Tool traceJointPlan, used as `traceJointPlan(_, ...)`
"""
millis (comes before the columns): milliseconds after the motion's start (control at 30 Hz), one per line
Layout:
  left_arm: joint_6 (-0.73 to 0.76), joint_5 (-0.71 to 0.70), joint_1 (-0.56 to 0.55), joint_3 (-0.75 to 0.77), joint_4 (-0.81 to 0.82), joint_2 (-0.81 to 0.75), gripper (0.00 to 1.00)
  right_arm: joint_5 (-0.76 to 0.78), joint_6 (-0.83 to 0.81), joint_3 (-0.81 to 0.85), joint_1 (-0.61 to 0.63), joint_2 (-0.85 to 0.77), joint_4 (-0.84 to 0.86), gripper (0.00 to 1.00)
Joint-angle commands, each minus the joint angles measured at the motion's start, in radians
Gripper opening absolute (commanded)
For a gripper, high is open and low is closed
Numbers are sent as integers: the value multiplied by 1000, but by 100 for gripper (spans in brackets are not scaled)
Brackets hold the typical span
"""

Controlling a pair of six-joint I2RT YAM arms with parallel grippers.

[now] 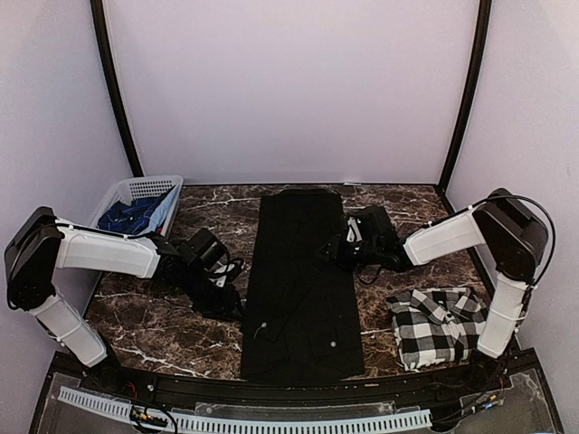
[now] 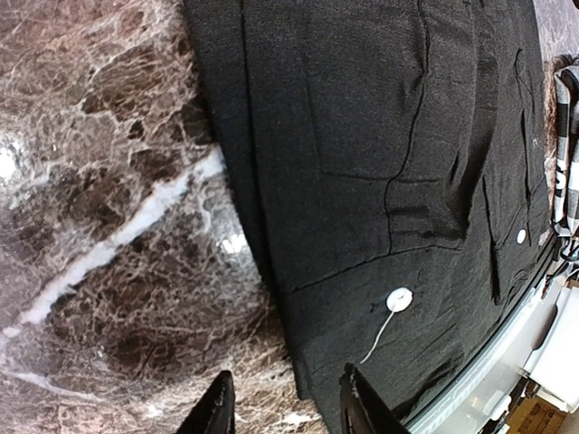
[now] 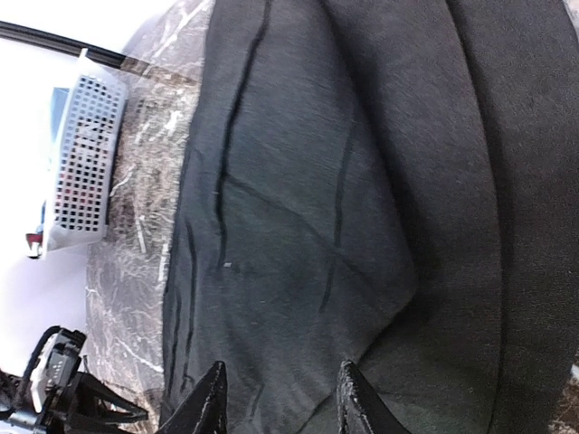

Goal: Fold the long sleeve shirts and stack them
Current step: Smooth out the rectangle-folded shirt at the center of the board.

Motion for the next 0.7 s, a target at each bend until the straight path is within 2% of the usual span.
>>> traceJointPlan(0,-4,-11,-11,-9,6,6,38,32,16,-15,-1,28,38,39)
traceJointPlan(433,0,-7,-30,20,10,39,25,42,43,-16,-4,79,90,37)
traceJointPlan(667,-5,6,-45,29,16,47,14,35,44,3,-3,88,97,23)
